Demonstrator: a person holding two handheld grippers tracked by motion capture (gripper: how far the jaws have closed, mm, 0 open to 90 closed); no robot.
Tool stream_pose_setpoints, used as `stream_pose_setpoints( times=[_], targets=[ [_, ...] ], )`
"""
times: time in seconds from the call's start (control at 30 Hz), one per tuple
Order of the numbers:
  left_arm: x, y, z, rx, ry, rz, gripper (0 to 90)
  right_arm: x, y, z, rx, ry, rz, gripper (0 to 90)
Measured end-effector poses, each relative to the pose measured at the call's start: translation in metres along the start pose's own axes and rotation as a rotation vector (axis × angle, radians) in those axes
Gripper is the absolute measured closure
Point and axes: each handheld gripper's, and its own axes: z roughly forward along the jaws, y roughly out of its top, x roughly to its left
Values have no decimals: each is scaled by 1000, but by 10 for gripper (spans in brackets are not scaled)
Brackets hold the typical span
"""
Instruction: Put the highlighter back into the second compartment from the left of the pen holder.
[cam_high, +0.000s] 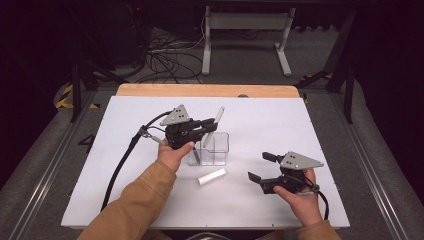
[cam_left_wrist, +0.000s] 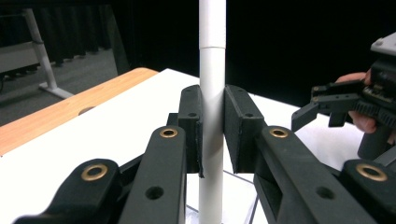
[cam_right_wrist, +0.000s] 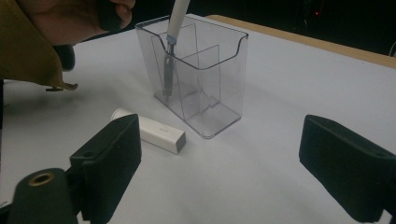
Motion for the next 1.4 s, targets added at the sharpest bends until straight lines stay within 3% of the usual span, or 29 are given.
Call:
stream_pose_setpoints(
  times=[0.63, 0.87, 0.9, 0.97, 1.13, 1.2, 1.4],
  targets=[
    [-3, -12, 5, 72, 0, -3, 783, 1, -1, 1, 3, 4, -1, 138],
    [-4, -13, 6, 93, 19, 20, 776, 1, 0, 1, 2, 4, -1, 136],
    [-4, -13, 5, 95, 26, 21, 723, 1, 0, 1, 2, 4, -1, 136],
    [-4, -11, 4, 101, 52, 4, 476, 0, 0, 1, 3, 4, -1, 136],
    [-9, -4, -10, 110, 90, 2, 308, 0, 0, 1, -1, 5, -1, 135],
    [-12, -1, -18, 90, 110, 10, 243, 0, 0, 0, -6, 1, 1, 135],
    [-20, 7, -42, 68, 116, 45, 201, 0, 1, 1, -6, 0, -4, 120]
  ],
)
